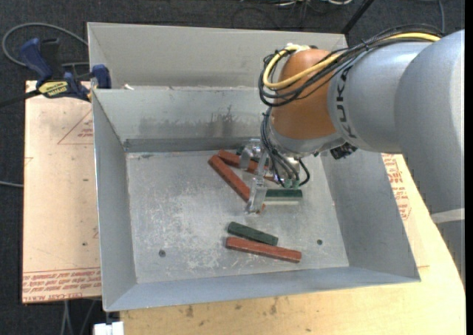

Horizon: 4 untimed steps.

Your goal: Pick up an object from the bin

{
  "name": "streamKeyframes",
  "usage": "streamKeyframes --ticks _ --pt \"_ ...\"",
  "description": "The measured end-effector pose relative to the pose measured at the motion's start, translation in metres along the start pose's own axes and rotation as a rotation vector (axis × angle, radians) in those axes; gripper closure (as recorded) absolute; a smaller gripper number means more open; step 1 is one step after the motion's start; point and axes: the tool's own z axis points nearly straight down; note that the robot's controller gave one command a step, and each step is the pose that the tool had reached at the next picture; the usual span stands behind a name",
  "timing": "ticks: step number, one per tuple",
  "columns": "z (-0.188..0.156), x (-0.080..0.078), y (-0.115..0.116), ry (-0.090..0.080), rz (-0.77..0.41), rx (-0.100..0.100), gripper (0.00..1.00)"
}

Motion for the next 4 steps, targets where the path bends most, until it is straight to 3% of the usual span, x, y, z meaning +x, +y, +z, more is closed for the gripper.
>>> streamKeyframes --ticks 1,2,3,4 --pt "0.002 -0.01 0.012 0.003 0.185 0.002 0.0" --pt "0.03 -0.005 0.007 -0.001 0.335 0.002 0.0" --pt "0.029 -0.006 0.008 0.001 0.332 0.004 0.0" --pt "0.026 -0.008 0.009 -0.004 0.332 0.002 1.0"
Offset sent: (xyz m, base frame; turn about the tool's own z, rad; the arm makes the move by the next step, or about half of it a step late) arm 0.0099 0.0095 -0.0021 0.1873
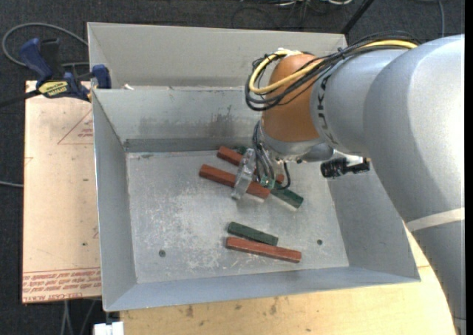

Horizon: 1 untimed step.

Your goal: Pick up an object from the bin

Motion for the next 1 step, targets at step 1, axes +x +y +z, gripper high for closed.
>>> streamKeyframes --ticks 1 --pt "-0.0107 -0.0007 0.0008 0.006 -0.002 0.003 1.0"
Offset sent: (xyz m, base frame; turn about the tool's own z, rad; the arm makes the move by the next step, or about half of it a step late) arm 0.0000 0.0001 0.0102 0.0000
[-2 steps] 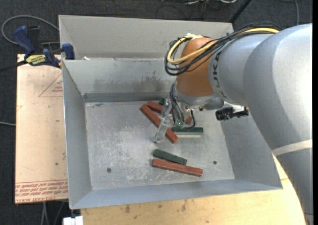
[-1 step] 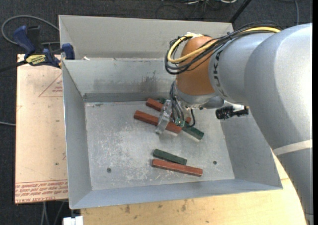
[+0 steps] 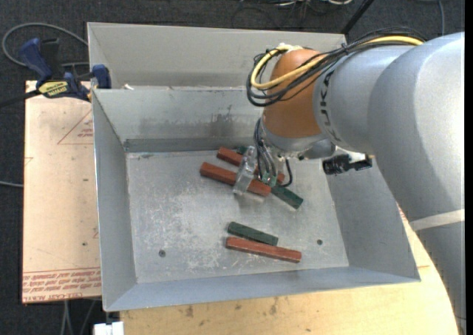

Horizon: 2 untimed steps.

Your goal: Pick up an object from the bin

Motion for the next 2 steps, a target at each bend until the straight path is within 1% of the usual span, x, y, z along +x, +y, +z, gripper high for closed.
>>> streamKeyframes --ticks 1,2 --pt "-0.0731 -0.0018 0.0013 -0.005 -0.002 -0.003 1.0" --pt "-0.079 -0.0024 0.0019 0.0 -0.004 0.0 1.0"
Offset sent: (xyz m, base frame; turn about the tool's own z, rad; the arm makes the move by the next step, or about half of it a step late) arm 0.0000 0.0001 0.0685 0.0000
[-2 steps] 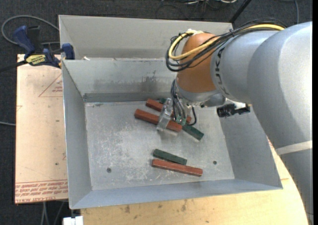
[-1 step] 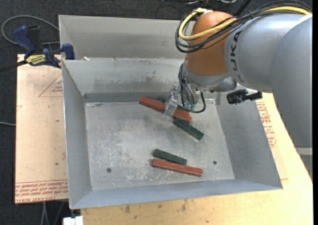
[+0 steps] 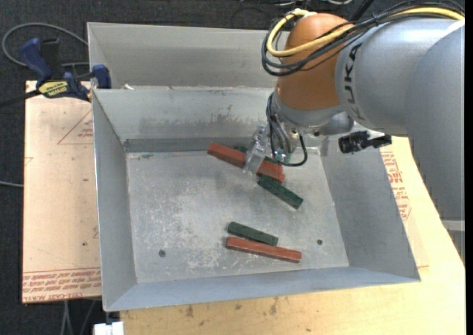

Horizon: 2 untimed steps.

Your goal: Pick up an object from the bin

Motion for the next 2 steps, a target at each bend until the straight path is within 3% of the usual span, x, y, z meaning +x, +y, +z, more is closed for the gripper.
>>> streamKeyframes --ticks 2 --pt "-0.0193 -0.0013 0.0013 0.0 -0.005 0.0 1.0"
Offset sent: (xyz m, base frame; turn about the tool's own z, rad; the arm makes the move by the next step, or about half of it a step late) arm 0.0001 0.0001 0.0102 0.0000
